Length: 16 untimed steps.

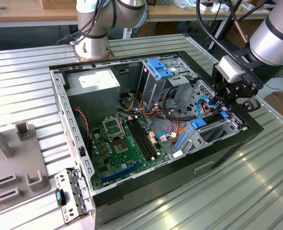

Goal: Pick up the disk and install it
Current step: 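Insert the second disk wire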

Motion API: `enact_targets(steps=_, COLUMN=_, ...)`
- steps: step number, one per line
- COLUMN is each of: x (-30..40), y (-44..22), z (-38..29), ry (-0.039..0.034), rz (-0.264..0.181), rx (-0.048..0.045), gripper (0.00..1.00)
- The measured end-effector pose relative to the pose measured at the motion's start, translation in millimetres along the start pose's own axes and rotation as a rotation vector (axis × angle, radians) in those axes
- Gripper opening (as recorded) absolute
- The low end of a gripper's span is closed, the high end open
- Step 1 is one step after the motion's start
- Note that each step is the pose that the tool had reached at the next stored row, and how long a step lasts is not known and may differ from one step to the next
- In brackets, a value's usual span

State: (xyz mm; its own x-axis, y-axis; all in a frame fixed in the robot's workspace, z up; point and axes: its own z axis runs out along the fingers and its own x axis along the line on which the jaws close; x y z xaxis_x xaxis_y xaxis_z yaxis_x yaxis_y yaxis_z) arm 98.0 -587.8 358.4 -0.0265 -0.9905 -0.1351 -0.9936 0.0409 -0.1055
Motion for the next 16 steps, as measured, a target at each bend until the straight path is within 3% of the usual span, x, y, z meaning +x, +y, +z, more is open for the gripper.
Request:
enact_targets(steps=11, x=0.2, y=0.9, z=1.3, ry=0.0001, rz=0.000, rx=0.0000, gripper=0.31)
enact_targets(steps=12, x=0.2, y=0.9, z=1.3, ry=0.0001, rz=0.000, rx=0.0000, gripper=0.29)
enact_targets(steps=13, x=0.2, y=0.9, z=1.3, ry=0.0001, rz=0.000, rx=0.0000, gripper=0.16)
enact_targets(steps=16, x=0.2, y=1.0, z=1.3, ry=0.0001, rz=0.000, rx=0.0000, gripper=0.16)
